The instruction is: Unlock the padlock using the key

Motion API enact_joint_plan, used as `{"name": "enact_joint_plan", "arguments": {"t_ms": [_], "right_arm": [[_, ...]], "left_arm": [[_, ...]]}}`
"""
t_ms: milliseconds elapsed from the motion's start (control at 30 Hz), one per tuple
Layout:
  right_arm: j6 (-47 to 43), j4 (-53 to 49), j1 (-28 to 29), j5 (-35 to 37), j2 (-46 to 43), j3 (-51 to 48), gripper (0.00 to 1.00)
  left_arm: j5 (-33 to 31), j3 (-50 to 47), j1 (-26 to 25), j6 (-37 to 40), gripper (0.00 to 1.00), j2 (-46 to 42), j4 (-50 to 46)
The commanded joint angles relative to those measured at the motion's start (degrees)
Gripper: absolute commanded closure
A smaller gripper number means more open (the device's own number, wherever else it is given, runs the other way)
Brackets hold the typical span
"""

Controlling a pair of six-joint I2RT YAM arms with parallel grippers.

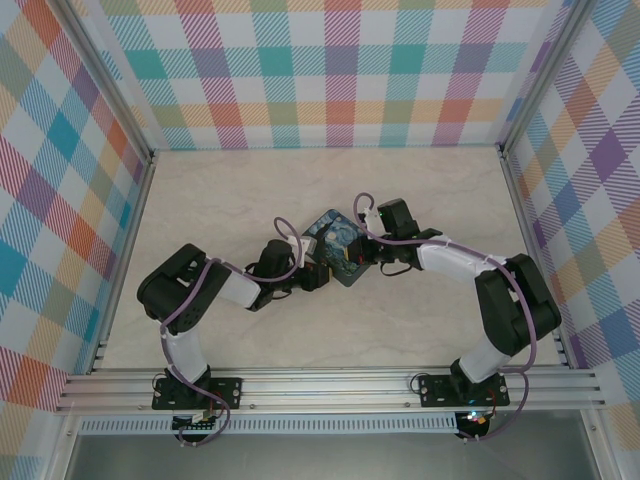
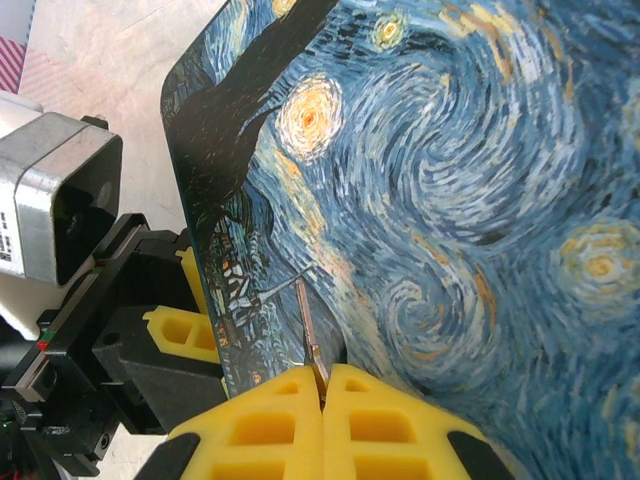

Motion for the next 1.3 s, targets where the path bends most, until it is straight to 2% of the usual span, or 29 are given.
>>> {"name": "enact_joint_plan", "arguments": {"t_ms": [0,300,467,733,1067,1267], "right_arm": [[0.53,-2.09,-0.22,1.11,-1.03,-1.48,0.96],[-1.28,-2.35,-0.27,2.52,-10.83,-2.55,0.96],[-4.16,-3.98,0.03,3.88,-18.84,-7.25,0.96],[-6.5,0.34,6.04,9.82,-27.5,-19.09,0.97],[-11.22,8.24,12.95,15.65,-26.23,-24.15,0.96],[-14.41,10.53,15.63,18.64,-22.99,-24.13,0.96]], "left_arm": [[-1.73,0.98,-1.27,-0.82,0.73,2.11,0.33],[-3.86,0.8,-1.34,-2.8,0.77,-1.68,-3.74],[-5.82,1.06,-1.71,-6.43,0.78,-5.24,-7.64],[-7.62,2.77,-2.15,-14.52,0.81,-8.67,-15.03],[-3.78,7.31,-3.55,-24.8,0.86,-9.85,-20.66],[-2.74,10.54,-4.52,-27.71,0.86,-10.53,-25.14]]}}
